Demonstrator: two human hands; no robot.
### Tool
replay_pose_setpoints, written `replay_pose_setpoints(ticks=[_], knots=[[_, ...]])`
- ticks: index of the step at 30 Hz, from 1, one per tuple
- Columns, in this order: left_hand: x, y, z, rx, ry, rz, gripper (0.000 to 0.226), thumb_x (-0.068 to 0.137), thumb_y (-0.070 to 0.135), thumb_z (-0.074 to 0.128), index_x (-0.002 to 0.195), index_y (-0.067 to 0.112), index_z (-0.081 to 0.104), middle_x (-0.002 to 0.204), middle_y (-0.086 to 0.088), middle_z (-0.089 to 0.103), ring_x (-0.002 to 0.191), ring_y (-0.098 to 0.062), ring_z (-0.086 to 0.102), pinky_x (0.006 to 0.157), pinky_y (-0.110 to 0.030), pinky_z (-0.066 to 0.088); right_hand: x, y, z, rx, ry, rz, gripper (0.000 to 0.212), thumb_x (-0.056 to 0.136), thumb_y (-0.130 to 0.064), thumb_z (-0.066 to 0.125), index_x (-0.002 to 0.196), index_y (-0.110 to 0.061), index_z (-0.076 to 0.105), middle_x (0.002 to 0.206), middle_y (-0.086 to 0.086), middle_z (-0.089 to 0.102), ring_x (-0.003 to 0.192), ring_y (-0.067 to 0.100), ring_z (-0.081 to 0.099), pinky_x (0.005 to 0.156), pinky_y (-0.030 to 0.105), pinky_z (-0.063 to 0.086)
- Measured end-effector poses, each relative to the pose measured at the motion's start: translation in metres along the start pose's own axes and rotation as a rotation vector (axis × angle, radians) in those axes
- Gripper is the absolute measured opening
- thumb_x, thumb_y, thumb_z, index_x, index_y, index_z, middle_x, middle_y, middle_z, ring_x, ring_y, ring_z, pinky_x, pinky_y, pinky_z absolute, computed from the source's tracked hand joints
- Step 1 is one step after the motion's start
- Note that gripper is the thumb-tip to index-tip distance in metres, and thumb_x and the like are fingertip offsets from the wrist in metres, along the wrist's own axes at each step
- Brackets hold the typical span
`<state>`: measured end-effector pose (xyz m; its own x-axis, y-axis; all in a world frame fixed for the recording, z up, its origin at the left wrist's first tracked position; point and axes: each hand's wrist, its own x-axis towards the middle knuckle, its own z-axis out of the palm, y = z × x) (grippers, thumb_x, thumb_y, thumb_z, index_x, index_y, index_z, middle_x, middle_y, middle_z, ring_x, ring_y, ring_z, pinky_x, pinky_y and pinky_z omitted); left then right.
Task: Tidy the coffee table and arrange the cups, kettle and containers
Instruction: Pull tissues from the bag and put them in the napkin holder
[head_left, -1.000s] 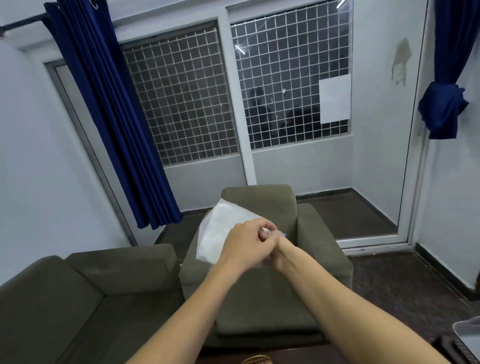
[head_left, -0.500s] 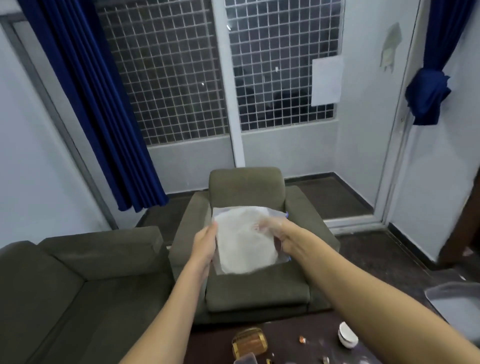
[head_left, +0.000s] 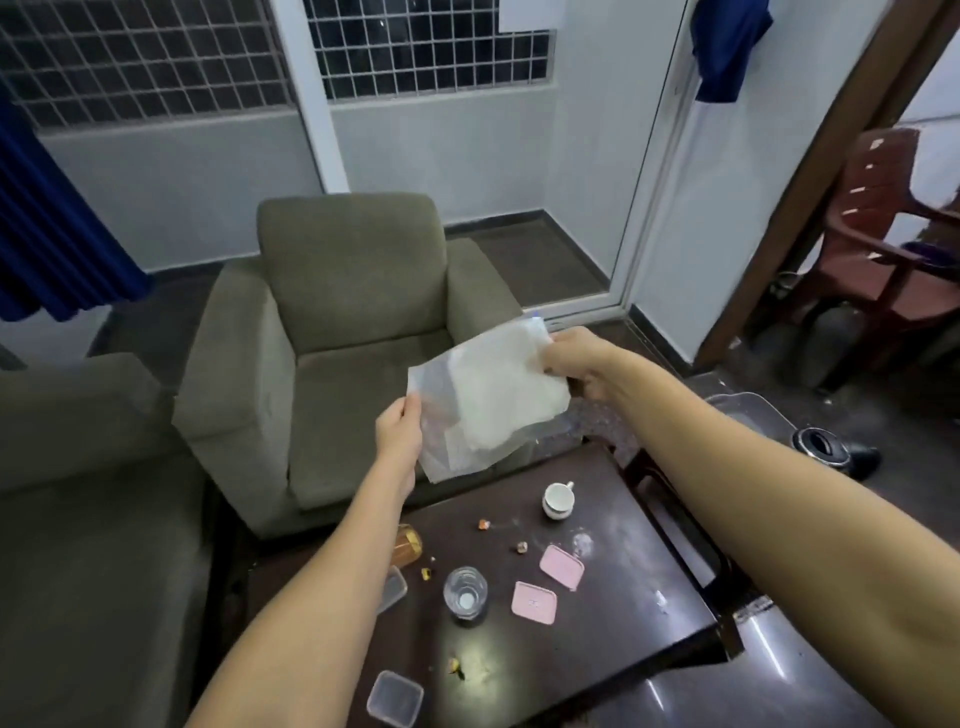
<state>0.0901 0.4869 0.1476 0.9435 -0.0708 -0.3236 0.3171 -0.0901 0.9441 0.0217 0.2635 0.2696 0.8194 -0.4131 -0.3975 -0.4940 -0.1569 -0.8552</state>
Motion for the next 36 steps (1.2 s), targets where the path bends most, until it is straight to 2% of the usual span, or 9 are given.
replay_pose_setpoints(ticks=[2,11,16,20,22,26,31,34,36], knots=[[0.005,-0.024,0.018,0.009,0.003,-0.043,0.038,0.106,0.037,0.048,0.091,0.006,0.066,0.087,-0.005,0.061,0.081,-0.02,0.055,0.072,-0.032,0.042,0.01,0.014,-0.024,-0.017,0.062,0.037,0.015,0.089,0.008,0.06,0.097,-0.001,0.069,0.085,0.009,0.067,0.066,0.02,0.066,0.051,0.026,0.054],[0.02,-0.142,0.09,0.135,0.038,-0.172,0.03,0.107,0.029,0.047,0.098,0.012,0.07,0.082,-0.008,0.069,0.063,-0.021,0.056,0.057,-0.03,0.046,0.059,0.102,-0.126,-0.01,0.15,0.268,0.02,0.089,0.008,0.063,0.109,0.007,0.068,0.097,0.02,0.068,0.079,0.034,0.069,0.071,0.041,0.058],[0.014,-0.212,0.128,0.234,-0.099,-0.318,0.028,0.106,0.019,0.049,0.097,0.003,0.071,0.093,-0.017,0.07,0.082,-0.032,0.064,0.073,-0.039,0.054,0.073,0.149,-0.148,0.122,0.086,0.354,0.016,0.093,0.009,0.063,0.108,0.008,0.068,0.083,0.013,0.075,0.065,0.024,0.073,0.054,0.031,0.061],[0.019,-0.244,0.154,0.316,-0.232,-0.352,0.023,0.104,0.015,0.052,0.093,0.002,0.068,0.092,-0.016,0.065,0.091,-0.029,0.061,0.081,-0.042,0.051,0.083,0.173,-0.148,0.245,-0.012,0.384,0.017,0.095,0.007,0.062,0.112,0.007,0.066,0.094,0.017,0.075,0.075,0.026,0.074,0.067,0.038,0.064],[0.023,-0.252,0.161,0.418,-0.31,-0.375,0.029,0.103,0.024,0.054,0.115,0.001,0.068,0.112,-0.019,0.069,0.106,-0.032,0.065,0.094,-0.044,0.051,0.089,0.178,-0.146,0.278,-0.069,0.379,0.021,0.095,0.006,0.064,0.116,0.007,0.066,0.102,0.019,0.075,0.081,0.028,0.075,0.075,0.041,0.063],[0.029,-0.238,0.169,0.477,-0.307,-0.35,0.055,0.105,0.04,0.049,0.146,0.004,0.048,0.145,-0.017,0.057,0.134,-0.033,0.054,0.109,-0.041,0.043,0.098,0.177,-0.139,0.28,-0.159,0.344,0.018,0.094,0.005,0.065,0.112,0.005,0.068,0.095,0.015,0.079,0.079,0.026,0.077,0.072,0.039,0.064],[0.027,-0.146,0.158,-0.068,-0.321,-0.367,0.062,0.097,0.072,0.03,0.122,0.026,0.063,0.112,-0.006,0.076,0.09,-0.022,0.071,0.063,-0.03,0.052,0.109,0.159,-0.118,0.241,-0.224,0.319,0.026,0.091,0.004,0.068,0.117,0.006,0.07,0.099,0.017,0.079,0.079,0.028,0.077,0.062,0.036,0.062],[0.022,-0.083,0.136,-0.223,-0.485,-0.265,0.092,0.077,0.092,0.039,0.127,0.021,0.067,0.1,-0.008,0.076,0.076,-0.017,0.068,0.061,-0.031,0.052,0.11,0.134,-0.099,0.219,-0.335,0.29,0.023,0.09,0.001,0.071,0.113,0.003,0.072,0.1,0.018,0.079,0.082,0.03,0.078,0.064,0.038,0.062],[0.014,-0.048,0.115,-0.208,-0.518,-0.153,0.083,0.075,0.081,0.062,0.128,0.017,0.067,0.099,-0.007,0.073,0.079,-0.017,0.067,0.069,-0.035,0.052,0.11,0.111,-0.084,0.181,-0.415,0.251,0.019,0.09,0.0,0.072,0.108,0.001,0.074,0.098,0.018,0.079,0.082,0.03,0.078,0.064,0.038,0.062]])
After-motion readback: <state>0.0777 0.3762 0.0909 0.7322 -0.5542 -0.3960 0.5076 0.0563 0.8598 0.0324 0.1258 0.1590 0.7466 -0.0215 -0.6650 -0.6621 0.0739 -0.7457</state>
